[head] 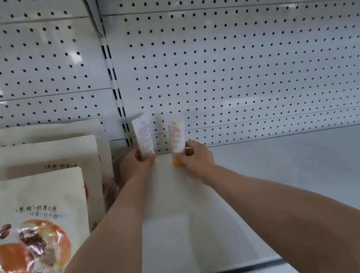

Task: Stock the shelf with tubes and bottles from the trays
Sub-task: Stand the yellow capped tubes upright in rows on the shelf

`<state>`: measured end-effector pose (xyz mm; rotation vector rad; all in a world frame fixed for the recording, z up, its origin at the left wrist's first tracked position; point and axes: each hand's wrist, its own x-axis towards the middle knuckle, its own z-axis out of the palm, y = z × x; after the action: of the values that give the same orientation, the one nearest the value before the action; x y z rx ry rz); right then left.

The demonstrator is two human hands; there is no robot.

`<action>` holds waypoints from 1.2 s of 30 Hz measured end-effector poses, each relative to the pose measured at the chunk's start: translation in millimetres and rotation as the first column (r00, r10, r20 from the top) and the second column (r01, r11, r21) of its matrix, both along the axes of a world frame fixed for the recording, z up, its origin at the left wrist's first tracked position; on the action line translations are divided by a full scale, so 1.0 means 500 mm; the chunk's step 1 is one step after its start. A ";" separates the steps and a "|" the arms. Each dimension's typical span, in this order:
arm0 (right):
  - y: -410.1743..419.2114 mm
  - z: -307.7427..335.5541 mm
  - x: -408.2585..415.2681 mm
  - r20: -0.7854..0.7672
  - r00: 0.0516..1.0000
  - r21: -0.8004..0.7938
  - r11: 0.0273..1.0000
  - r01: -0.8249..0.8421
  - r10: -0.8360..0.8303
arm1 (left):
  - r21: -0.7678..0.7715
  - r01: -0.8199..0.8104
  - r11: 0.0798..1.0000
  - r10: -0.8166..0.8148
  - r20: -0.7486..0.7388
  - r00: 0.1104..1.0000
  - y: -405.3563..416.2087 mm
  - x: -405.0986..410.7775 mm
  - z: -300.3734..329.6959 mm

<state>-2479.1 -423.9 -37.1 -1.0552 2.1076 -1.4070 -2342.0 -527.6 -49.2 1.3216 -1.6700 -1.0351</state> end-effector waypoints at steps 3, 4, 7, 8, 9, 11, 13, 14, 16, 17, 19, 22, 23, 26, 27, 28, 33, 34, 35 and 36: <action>-0.028 0.000 -0.004 0.001 1.000 0.015 1.000 0.021 -0.021 | -0.010 0.021 1.000 -0.021 -0.008 1.000 -0.013 0.000 -0.008; -0.035 0.000 -0.004 0.005 1.000 0.015 1.000 0.028 -0.028 | -0.020 0.025 0.999 -0.025 0.001 1.000 -0.017 -0.001 -0.012; -0.048 -0.002 -0.007 -0.012 0.999 0.018 0.999 0.050 -0.050 | -0.038 0.020 0.999 -0.017 0.071 0.997 -0.026 -0.003 -0.022; -0.049 -0.002 -0.008 -0.022 0.998 0.015 0.999 0.052 -0.051 | -0.042 0.016 0.999 -0.012 0.102 0.995 -0.029 -0.004 -0.025; -0.050 -0.004 -0.008 -0.033 0.998 0.012 0.999 0.051 -0.051 | -0.047 0.011 0.999 -0.005 0.137 0.991 -0.029 -0.005 -0.025; -0.052 -0.007 -0.007 -0.050 0.997 0.012 0.998 0.055 -0.055 | -0.053 -0.002 0.999 0.012 0.196 0.981 -0.034 -0.008 -0.031; -0.055 -0.010 -0.008 -0.059 0.996 0.013 0.998 0.064 -0.064 | -0.045 -0.013 0.999 0.023 0.225 0.974 -0.037 -0.011 -0.036; -0.057 -0.011 -0.007 -0.059 0.996 0.010 0.998 0.068 -0.068 | -0.043 -0.017 0.999 0.027 0.234 0.972 -0.039 -0.012 -0.039; -0.059 -0.013 -0.006 -0.061 0.996 0.006 0.997 0.072 -0.071 | -0.047 -0.022 0.999 0.033 0.251 0.967 -0.040 -0.015 -0.039; -0.059 -0.013 -0.006 -0.062 0.995 0.005 0.997 0.073 -0.073 | -0.049 -0.022 0.999 0.034 0.258 0.966 -0.040 -0.016 -0.038; -0.058 -0.014 -0.005 -0.059 0.995 0.008 0.997 0.076 -0.076 | -0.056 -0.019 0.998 0.033 0.261 0.965 -0.044 -0.017 -0.040; -0.055 -0.011 -0.003 -0.061 0.995 0.019 0.997 0.074 -0.073 | -0.058 -0.028 0.998 0.042 0.253 0.966 -0.045 -0.019 -0.043; -0.055 -0.010 -0.002 -0.061 0.996 0.024 0.997 0.073 -0.071 | -0.061 -0.030 0.998 0.045 0.253 0.966 -0.045 -0.020 -0.044; -0.054 -0.009 -0.002 -0.060 0.996 0.036 0.997 0.075 -0.073 | -0.061 -0.031 0.998 0.045 0.256 0.966 -0.044 -0.023 -0.046; -0.054 -0.008 -0.001 -0.056 0.996 0.036 0.996 0.077 -0.075 | -0.062 -0.032 0.998 0.047 0.256 0.965 -0.044 -0.023 -0.046; -0.054 -0.008 -0.001 -0.054 0.996 0.038 0.996 0.079 -0.077 | -0.058 -0.036 0.998 0.050 0.261 0.964 -0.043 -0.022 -0.046; -0.046 -0.001 0.006 0.016 0.997 0.056 0.995 0.081 -0.082 | -0.051 -0.049 0.998 0.061 0.275 0.960 -0.030 -0.021 -0.035; -0.042 0.001 0.008 0.041 0.996 0.055 0.995 0.080 -0.082 | -0.050 -0.052 0.997 0.063 0.259 0.964 -0.031 -0.022 -0.035; -0.037 0.003 0.011 0.057 0.995 0.057 0.995 0.078 -0.081 | -0.048 -0.052 0.997 0.062 0.237 0.969 -0.031 -0.022 -0.034; -0.031 0.005 0.012 0.068 0.994 0.068 0.995 0.079 -0.084 | -0.036 -0.049 0.998 0.055 0.207 0.977 -0.034 -0.022 -0.035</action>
<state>-2473.3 -439.3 -34.4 -0.8910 2.1521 -1.3822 -2353.0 -544.6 -66.6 1.4874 -1.7868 -0.8606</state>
